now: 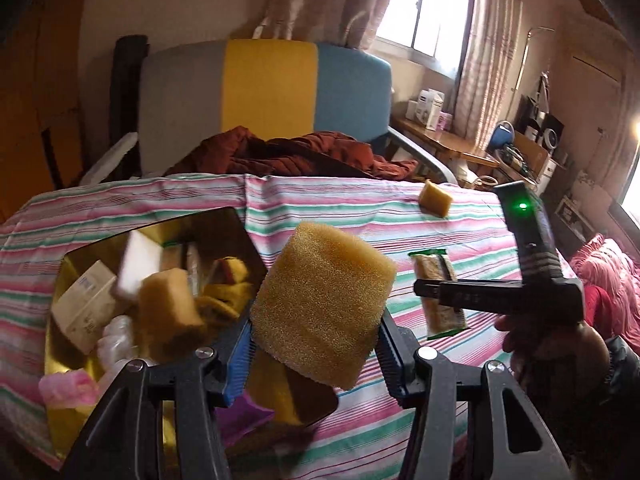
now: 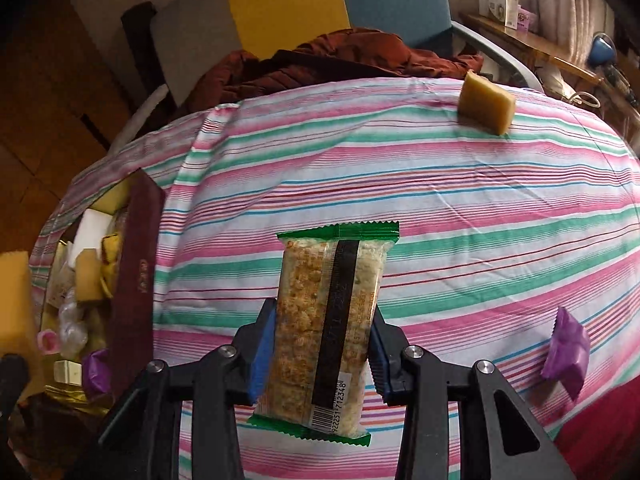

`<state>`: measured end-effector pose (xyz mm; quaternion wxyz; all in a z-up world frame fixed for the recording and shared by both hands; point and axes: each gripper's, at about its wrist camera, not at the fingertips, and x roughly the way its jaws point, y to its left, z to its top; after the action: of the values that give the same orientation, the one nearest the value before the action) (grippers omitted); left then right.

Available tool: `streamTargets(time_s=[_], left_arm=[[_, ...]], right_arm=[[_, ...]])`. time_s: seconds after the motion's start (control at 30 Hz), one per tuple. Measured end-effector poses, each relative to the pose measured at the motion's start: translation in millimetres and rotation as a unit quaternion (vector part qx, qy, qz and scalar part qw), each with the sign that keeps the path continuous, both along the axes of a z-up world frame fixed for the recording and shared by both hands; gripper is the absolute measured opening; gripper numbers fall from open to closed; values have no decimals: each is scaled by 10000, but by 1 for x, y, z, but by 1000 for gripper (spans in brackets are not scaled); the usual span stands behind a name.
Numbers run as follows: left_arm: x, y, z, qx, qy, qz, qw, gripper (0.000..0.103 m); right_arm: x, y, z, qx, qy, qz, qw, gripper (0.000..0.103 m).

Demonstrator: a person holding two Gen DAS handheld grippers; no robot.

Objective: Organize objects
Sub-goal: 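Carry the yellow sponge and cracker bar over the gold tray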

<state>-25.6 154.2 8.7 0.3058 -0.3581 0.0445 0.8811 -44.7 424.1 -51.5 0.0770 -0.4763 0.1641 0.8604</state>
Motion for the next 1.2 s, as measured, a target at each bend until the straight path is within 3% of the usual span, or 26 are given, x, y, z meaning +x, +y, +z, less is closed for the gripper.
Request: streamTargets(time_s=[0.33, 0.73, 1.03, 1.2], left_arm=[[8, -37, 0, -21, 105, 366, 9993, 55], [3, -98, 9, 239, 149, 930, 9953, 55], [-8, -156, 11, 376, 77, 1602, 9863, 55], [-14, -185, 6, 465, -53, 1976, 9792, 55]], right_arm=[[12, -33, 26, -141, 484, 210, 9985, 41], [8, -100, 44, -202, 860, 967, 9914, 41], [4, -151, 45, -221, 1001, 1678, 9805, 41], [-5, -180, 37, 35, 998, 2089, 9728, 42]])
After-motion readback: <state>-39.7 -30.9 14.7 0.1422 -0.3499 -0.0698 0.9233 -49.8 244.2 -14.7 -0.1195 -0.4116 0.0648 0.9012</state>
